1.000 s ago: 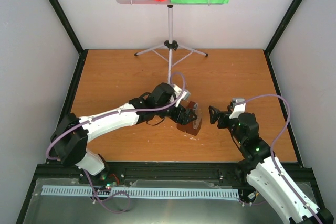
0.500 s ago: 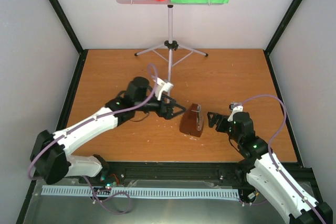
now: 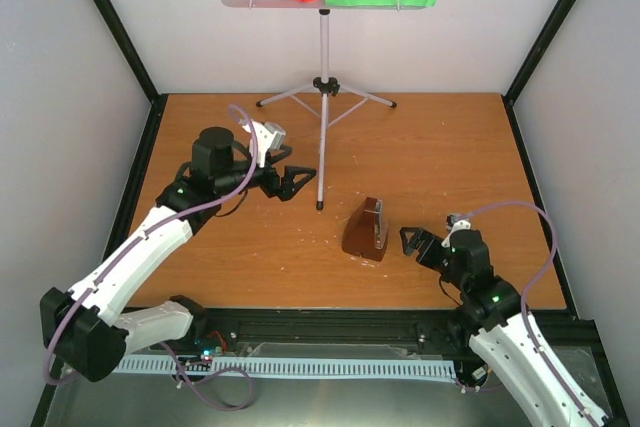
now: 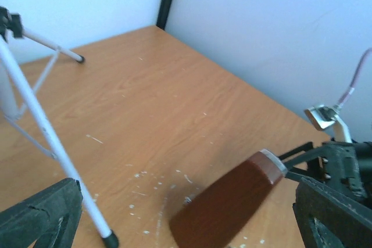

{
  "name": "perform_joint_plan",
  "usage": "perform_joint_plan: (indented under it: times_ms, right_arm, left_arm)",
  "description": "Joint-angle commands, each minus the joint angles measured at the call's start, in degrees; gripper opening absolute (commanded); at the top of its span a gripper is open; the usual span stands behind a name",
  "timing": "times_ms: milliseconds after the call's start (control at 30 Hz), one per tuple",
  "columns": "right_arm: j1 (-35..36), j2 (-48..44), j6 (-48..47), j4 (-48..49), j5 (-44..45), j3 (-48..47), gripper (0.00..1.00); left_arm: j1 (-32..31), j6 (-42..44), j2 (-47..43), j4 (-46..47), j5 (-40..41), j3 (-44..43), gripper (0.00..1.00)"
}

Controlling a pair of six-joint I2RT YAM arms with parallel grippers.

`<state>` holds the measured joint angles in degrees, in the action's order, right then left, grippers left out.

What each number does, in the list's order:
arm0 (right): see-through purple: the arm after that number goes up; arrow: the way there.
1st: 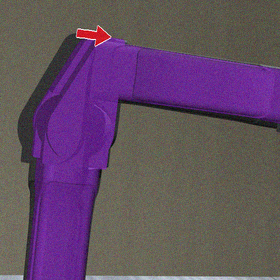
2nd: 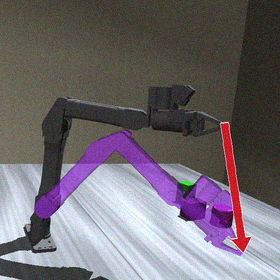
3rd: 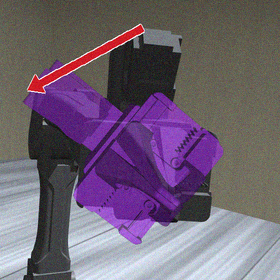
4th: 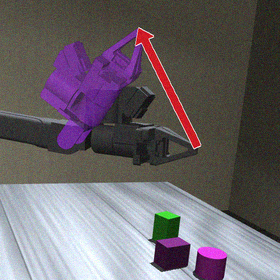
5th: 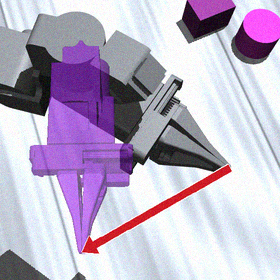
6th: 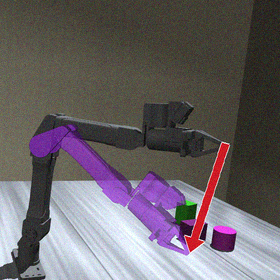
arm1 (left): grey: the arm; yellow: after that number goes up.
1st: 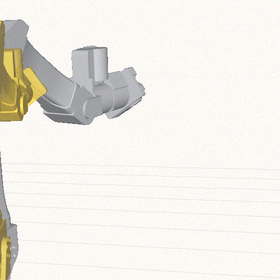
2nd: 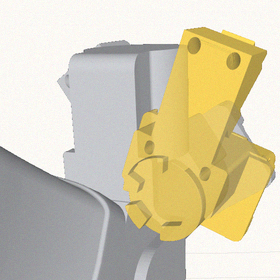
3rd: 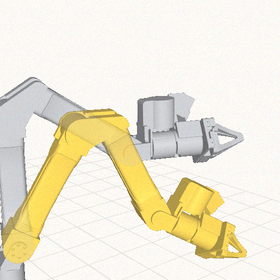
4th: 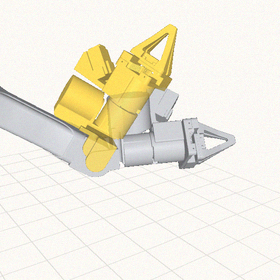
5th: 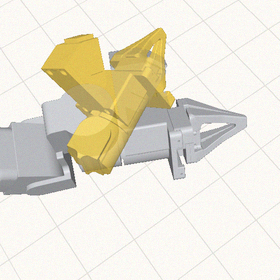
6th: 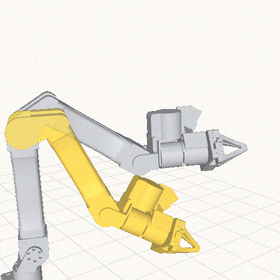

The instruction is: Pack up the instrument practice props

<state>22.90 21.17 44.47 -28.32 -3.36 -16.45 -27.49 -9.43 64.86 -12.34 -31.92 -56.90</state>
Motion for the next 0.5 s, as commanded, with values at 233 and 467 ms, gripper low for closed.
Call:
perform_joint_plan:
  times_ms: [233, 467]
  right_arm:
    - [-0.36, 0.05, 2.27, 6.38, -8.60, 7.64, 0.84]
    - [-0.73, 13.80, 0.03, 16.80, -11.33, 6.83, 0.74]
  left_arm:
    - [0.15, 6.71, -3.76, 6.37, 5.86, 5.08, 1.00]
    - [0.17, 7.79, -2.89, 6.96, 6.07, 5.52, 1.00]
